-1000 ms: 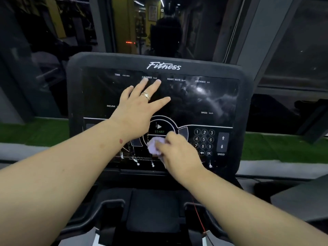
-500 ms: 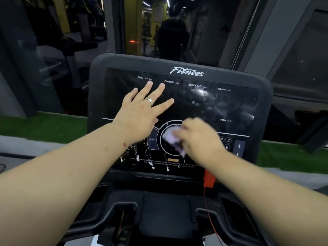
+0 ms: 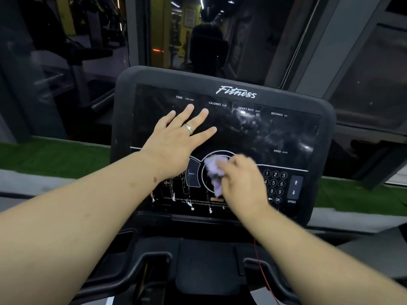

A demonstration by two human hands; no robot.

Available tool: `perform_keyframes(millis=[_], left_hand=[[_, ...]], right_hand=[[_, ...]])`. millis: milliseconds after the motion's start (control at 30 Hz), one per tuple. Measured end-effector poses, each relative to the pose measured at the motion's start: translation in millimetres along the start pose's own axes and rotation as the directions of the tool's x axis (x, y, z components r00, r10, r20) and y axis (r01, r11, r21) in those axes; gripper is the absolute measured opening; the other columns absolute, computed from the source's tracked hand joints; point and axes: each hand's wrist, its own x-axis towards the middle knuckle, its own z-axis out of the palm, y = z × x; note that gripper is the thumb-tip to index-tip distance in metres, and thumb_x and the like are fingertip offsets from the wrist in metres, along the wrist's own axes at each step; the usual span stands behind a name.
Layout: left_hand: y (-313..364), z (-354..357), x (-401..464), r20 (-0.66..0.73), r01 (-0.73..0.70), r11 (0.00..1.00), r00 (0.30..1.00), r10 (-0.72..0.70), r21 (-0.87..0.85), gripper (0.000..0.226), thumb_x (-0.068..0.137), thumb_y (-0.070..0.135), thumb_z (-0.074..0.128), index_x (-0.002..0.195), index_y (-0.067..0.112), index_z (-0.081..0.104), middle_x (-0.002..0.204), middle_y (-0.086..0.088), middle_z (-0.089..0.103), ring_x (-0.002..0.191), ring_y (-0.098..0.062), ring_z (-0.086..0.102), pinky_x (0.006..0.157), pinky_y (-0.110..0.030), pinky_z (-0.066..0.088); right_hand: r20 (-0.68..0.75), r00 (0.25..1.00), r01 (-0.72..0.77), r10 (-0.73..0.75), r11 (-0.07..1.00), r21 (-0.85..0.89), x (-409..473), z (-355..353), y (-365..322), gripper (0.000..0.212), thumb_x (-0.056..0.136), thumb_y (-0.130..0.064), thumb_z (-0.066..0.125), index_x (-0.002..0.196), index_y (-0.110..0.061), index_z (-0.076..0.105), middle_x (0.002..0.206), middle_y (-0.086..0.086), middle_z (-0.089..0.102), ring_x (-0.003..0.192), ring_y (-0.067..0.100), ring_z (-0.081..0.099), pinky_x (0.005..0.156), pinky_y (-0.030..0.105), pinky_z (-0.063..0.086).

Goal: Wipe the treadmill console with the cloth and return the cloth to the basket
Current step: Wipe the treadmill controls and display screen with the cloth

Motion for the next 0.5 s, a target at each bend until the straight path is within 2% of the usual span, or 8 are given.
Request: perform_keyframes(millis=[67, 133, 233, 267, 300, 400, 467, 500], left_hand=[[-2, 0, -1, -0.006, -0.018, 1.0, 1.0, 0.018, 0.004, 0.092, 0.094, 0.016, 0.06, 0.16, 0.045, 0.003, 0.171, 0.004, -0.012, 0.157, -0.027, -0.012, 0.125, -0.049, 0.003], [-4, -2, -2, -0.002, -0.021, 1.0, 1.0, 0.021, 0.001, 0.089, 0.096, 0.017, 0.058, 0.16, 0.045, 0.003, 0.171, 0.005, -0.012, 0.157, -0.027, -0.011, 0.125, -0.048, 0.003], [-5, -3, -1, 0.02, -0.02, 1.0, 1.0, 0.02, -0.01, 0.087, 0.097, 0.017, 0.056, 0.159, 0.046, 0.002, 0.171, 0.006, -0.014, 0.157, -0.026, -0.014, 0.126, -0.048, 0.001], [-5, -3, -2, 0.021, -0.021, 1.0, 1.0, 0.022, -0.016, 0.087, 0.097, 0.016, 0.056, 0.16, 0.045, 0.002, 0.171, 0.006, -0.015, 0.157, -0.026, -0.014, 0.126, -0.048, 0.001], [-5, -3, -2, 0.02, -0.024, 0.999, 0.999, 0.025, -0.023, 0.087, 0.098, 0.017, 0.056, 0.16, 0.045, 0.002, 0.171, 0.006, -0.015, 0.157, -0.025, -0.014, 0.126, -0.047, 0.001], [-8, -6, -2, 0.024, -0.03, 0.998, 0.999, 0.031, -0.047, 0.079, 0.102, 0.021, 0.05, 0.16, 0.045, 0.002, 0.171, 0.008, -0.014, 0.157, -0.024, -0.015, 0.126, -0.046, 0.001], [-8, -9, -2, 0.03, -0.033, 0.998, 0.999, 0.034, -0.053, 0.076, 0.104, 0.023, 0.048, 0.16, 0.044, 0.002, 0.171, 0.008, -0.014, 0.157, -0.023, -0.015, 0.126, -0.046, 0.001], [-8, -9, -2, 0.03, -0.034, 0.998, 0.999, 0.036, -0.057, 0.076, 0.104, 0.022, 0.049, 0.16, 0.044, 0.003, 0.171, 0.008, -0.013, 0.157, -0.023, -0.014, 0.126, -0.046, 0.001]], right_hand=[[0.124, 0.984, 0.132, -0.132, 0.991, 0.008, -28, 5, -10, 0.035, 0.075, -0.021, 0.044, 0.09, -0.019, 0.076, 0.082, 0.004, 0.058, 0.072, 0.029, 0.052, 0.058, 0.039, 0.05], [0.159, 0.969, 0.2, -0.191, 0.979, -0.042, -8, -9, -1, 0.037, 0.073, -0.025, 0.043, 0.087, -0.023, 0.078, 0.08, 0.004, 0.061, 0.07, 0.031, 0.055, 0.058, 0.04, 0.052], [-0.036, 0.996, -0.08, 0.077, 0.993, -0.09, 36, -21, 13, 0.033, 0.076, -0.008, 0.055, 0.095, -0.021, 0.079, 0.084, 0.004, 0.06, 0.078, 0.032, 0.053, 0.066, 0.037, 0.05], [-0.06, 0.989, -0.137, 0.134, 0.99, -0.042, 33, -17, 9, 0.032, 0.077, -0.005, 0.057, 0.097, -0.019, 0.079, 0.084, 0.004, 0.06, 0.079, 0.031, 0.053, 0.067, 0.036, 0.049], [-0.025, 0.992, -0.123, 0.123, 0.992, -0.026, 21, -9, 3, 0.03, 0.077, -0.007, 0.056, 0.094, -0.019, 0.077, 0.083, 0.004, 0.06, 0.078, 0.031, 0.052, 0.067, 0.035, 0.048], [0.23, 0.963, 0.149, -0.144, 0.989, -0.007, -26, 3, -16, 0.033, 0.071, -0.029, 0.046, 0.086, -0.022, 0.074, 0.078, 0.002, 0.06, 0.072, 0.03, 0.054, 0.062, 0.035, 0.049], [0.27, 0.927, 0.282, -0.258, 0.958, -0.053, -5, -8, -9, 0.033, 0.068, -0.033, 0.047, 0.084, -0.027, 0.075, 0.076, 0.001, 0.06, 0.069, 0.03, 0.056, 0.059, 0.034, 0.048], [0.231, 0.945, 0.26, -0.23, 0.96, -0.107, 14, -14, -5, 0.031, 0.068, -0.03, 0.048, 0.082, -0.027, 0.076, 0.075, 0.002, 0.06, 0.069, 0.031, 0.056, 0.06, 0.034, 0.047]])
